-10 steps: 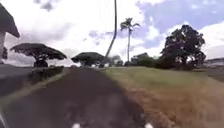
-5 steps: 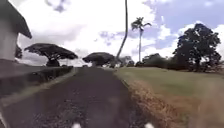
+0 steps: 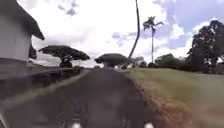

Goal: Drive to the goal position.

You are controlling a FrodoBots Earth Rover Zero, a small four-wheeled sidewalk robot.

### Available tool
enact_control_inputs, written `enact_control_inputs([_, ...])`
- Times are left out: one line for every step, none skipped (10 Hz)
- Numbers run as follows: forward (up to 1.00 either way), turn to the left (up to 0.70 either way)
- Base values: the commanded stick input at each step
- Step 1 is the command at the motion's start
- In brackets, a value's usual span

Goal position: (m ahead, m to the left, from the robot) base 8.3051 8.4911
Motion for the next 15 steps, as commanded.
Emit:
enact_control_inputs([0.7, 0.0])
enact_control_inputs([0.7, 0.0])
enact_control_inputs([0.7, 0.0])
enact_control_inputs([0.7, 0.0])
enact_control_inputs([0.7, 0.0])
enact_control_inputs([0.7, 0.0])
enact_control_inputs([0.7, 0.0])
enact_control_inputs([0.7, 0.0])
enact_control_inputs([0.7, 0.0])
enact_control_inputs([0.7, 0.0])
enact_control_inputs([0.7, 0.0])
enact_control_inputs([0.7, 0.0])
enact_control_inputs([0.7, 0.0])
enact_control_inputs([0.7, 0.0])
enact_control_inputs([0.7, 0.0])
